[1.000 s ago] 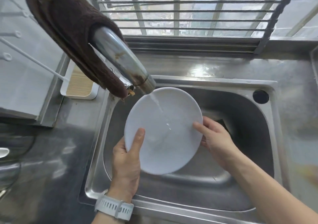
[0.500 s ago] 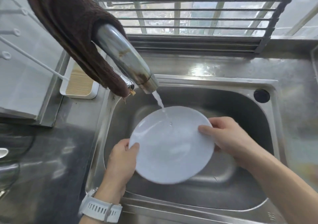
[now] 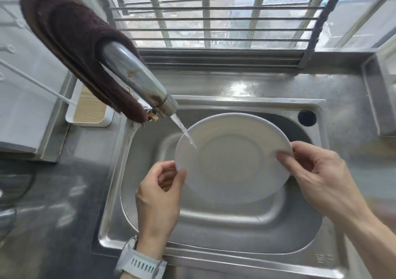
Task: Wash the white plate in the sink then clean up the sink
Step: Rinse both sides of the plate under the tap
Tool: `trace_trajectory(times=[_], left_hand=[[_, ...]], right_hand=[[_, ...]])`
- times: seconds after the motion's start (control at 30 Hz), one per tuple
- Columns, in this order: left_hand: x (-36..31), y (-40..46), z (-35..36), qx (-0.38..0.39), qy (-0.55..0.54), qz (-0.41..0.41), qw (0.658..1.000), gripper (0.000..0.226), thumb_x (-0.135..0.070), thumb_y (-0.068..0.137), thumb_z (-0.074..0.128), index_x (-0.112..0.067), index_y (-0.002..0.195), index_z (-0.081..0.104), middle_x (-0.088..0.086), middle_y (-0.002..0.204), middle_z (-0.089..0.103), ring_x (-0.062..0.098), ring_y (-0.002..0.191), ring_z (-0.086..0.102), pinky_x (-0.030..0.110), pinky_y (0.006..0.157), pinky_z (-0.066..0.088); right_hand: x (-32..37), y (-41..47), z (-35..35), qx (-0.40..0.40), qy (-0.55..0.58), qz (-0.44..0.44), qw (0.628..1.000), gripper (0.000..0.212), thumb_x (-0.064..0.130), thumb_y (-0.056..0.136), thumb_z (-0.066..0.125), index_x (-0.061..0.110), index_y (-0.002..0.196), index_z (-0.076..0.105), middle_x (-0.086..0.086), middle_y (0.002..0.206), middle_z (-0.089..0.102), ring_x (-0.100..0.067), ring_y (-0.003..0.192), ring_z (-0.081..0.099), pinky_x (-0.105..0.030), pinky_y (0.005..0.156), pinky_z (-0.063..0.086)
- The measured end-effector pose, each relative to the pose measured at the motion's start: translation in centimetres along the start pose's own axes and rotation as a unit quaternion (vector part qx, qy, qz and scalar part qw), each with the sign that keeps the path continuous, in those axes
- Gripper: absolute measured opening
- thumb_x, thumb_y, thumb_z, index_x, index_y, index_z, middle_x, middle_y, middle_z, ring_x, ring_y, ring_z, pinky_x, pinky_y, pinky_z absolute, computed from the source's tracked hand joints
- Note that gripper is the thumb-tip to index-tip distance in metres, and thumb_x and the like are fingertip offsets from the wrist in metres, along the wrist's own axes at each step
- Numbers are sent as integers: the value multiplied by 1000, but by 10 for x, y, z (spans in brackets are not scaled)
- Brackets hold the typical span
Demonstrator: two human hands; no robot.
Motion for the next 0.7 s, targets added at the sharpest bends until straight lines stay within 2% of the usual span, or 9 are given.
trace_trajectory(times=[0.07,0.17,0.27,0.37,0.53,0.6,0.7], left_hand=[[-15,-10,-3,-11,17,42,999,17,-21,88,80,-36,88,72,-21,84,78,-1,79,74,13,76,56],[-27,-24,-5,-14,38,83,996,10,-28,86,81,-35,88,74,-19,82,78,2,80,75,15,76,55],[-36,-35,0,-8,98,114,989,5,-34,83,81,-32,85,76,-19,81,76,0,77,73,16,73,55],[-51,-47,-2,-7,155,136,979,10,-34,83,81,-25,89,82,-16,83,78,2,75,73,27,71,56],[-123,-85,-41,-29,137,182,973,11,-29,84,83,-27,95,84,-16,87,79,0,81,73,25,71,55],[-127,-86,-40,-31,152,177,972,10,-27,84,84,-27,94,84,-13,84,80,6,79,74,29,69,55],[-103,-79,-16,6,204,116,972,10,-38,82,85,-32,90,84,-9,77,81,15,74,77,32,64,58]], right_hand=[[-3,-7,-12,-19,30,-1,999,13,31,93,67,22,88,75,6,70,74,-6,65,68,-24,63,51],[-3,-19,-32,-58,47,-21,997,9,25,90,71,24,85,79,11,74,76,3,67,68,-12,64,50],[-14,-30,-36,-53,4,-17,998,12,23,89,74,32,92,81,20,86,78,7,80,71,-20,74,56],[-18,-46,-47,-53,-19,-11,998,19,17,86,78,32,98,81,22,91,77,9,84,71,-28,77,58],[35,-93,-102,-99,-8,-83,992,26,6,84,76,20,106,81,17,99,77,9,88,71,-8,75,51],[27,-96,-103,-101,-22,-72,992,29,4,83,78,22,105,81,14,99,78,12,87,69,-6,75,49],[-8,-85,-76,-41,-41,-21,998,29,6,83,79,28,103,79,6,90,79,22,70,61,-1,63,41]])
Point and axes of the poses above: each hand's wrist, its own y-axis towards the middle knuckle, its own z-axis out of the palm, x = y × z, the point moved 10 cm from there along y, towards the middle knuckle
